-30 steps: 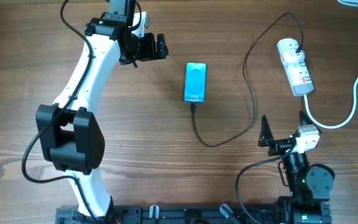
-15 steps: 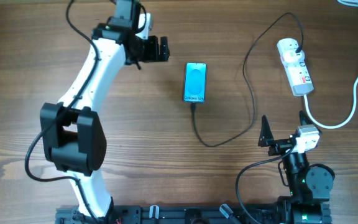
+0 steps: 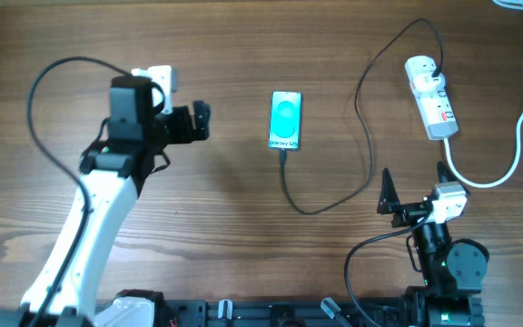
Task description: Plug charger to phone and switch on socket
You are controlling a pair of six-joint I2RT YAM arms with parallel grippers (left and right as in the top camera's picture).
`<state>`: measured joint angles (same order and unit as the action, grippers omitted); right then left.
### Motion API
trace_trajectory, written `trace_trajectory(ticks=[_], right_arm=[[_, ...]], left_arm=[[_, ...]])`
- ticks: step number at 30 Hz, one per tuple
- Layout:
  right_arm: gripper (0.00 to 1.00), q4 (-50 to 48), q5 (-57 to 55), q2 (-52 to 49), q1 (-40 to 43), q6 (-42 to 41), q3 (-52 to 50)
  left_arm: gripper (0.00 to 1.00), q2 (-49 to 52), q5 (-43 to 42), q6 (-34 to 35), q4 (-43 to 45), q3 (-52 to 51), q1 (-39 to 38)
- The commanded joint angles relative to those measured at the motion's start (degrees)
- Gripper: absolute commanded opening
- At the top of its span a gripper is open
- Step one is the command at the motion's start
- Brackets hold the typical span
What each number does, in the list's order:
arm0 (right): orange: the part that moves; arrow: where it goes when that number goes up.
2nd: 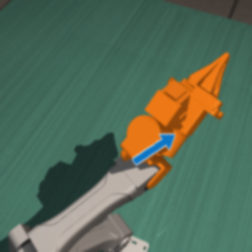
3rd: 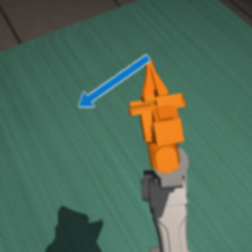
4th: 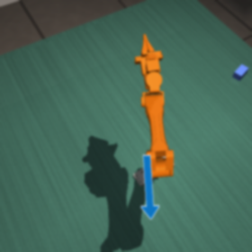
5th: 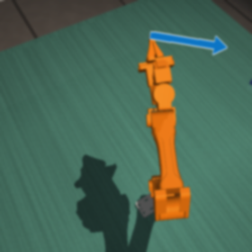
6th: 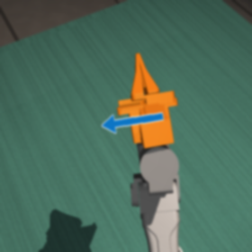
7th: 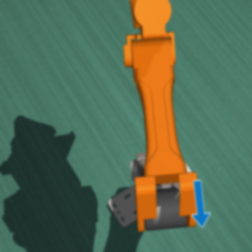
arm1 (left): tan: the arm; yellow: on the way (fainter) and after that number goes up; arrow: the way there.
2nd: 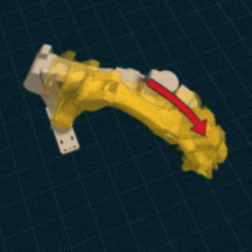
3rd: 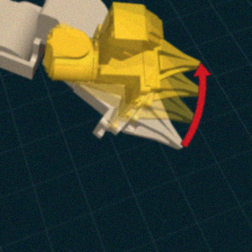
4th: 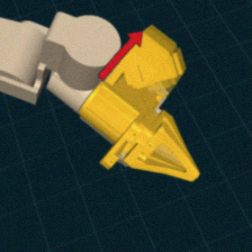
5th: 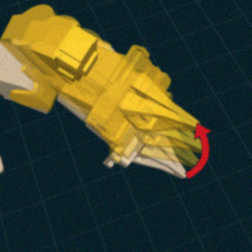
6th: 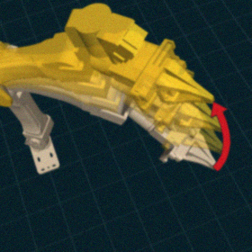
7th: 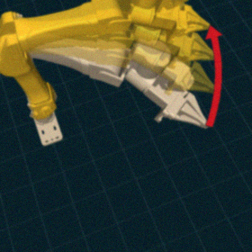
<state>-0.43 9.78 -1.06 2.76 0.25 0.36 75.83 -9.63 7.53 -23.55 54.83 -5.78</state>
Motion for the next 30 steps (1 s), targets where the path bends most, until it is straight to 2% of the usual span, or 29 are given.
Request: trace_trajectory(ticks=[1,4,8,11,17,21,26,30], right_arm=[[1.00,-0.15,-1.11,0.09,-0.33,-0.61,-0.07],[1.00,-0.15,-1.11,0.09,-0.33,-0.61,-0.07],[1.00,-0.15,-1.11,0.09,-0.33,-0.59,-0.07],[1.00,-0.13,-1.11,0.09,-0.33,-0.61,-0.07],[1.00,-0.13,-1.11,0.09,-0.33,-0.63,-0.07],[1.00,-0.15,-1.11,0.09,-0.33,-0.63,-0.07],[1.00,-0.15,-1.14,0.09,-0.33,-0.59,-0.07],[1.00,-0.15,-1.11,0.09,-0.33,-0.63,-0.07]], left_arm=[[1.00,-5.95,0.09,-1.11,-0.04,-3.63,1.18],[1.00,-12.37,0.79,-1.09,0.04,-7.87,1.20],[1.00,-26.08,1.79,-0.59,-0.52,-14.60,1.55],[1.00,-36.13,1.81,0.63,-4.22,-18.56,1.95],[1.00,-43.80,4.20,0.66,-6.29,-21.92,1.92],[1.00,-45.33,3.98,1.95,2.10,-28.85,1.95],[1.00,-51.58,3.96,1.95,23.21,-42.82,1.95],[1.00,-57.24,4.39,1.95,27.67,-49.09,1.95]])
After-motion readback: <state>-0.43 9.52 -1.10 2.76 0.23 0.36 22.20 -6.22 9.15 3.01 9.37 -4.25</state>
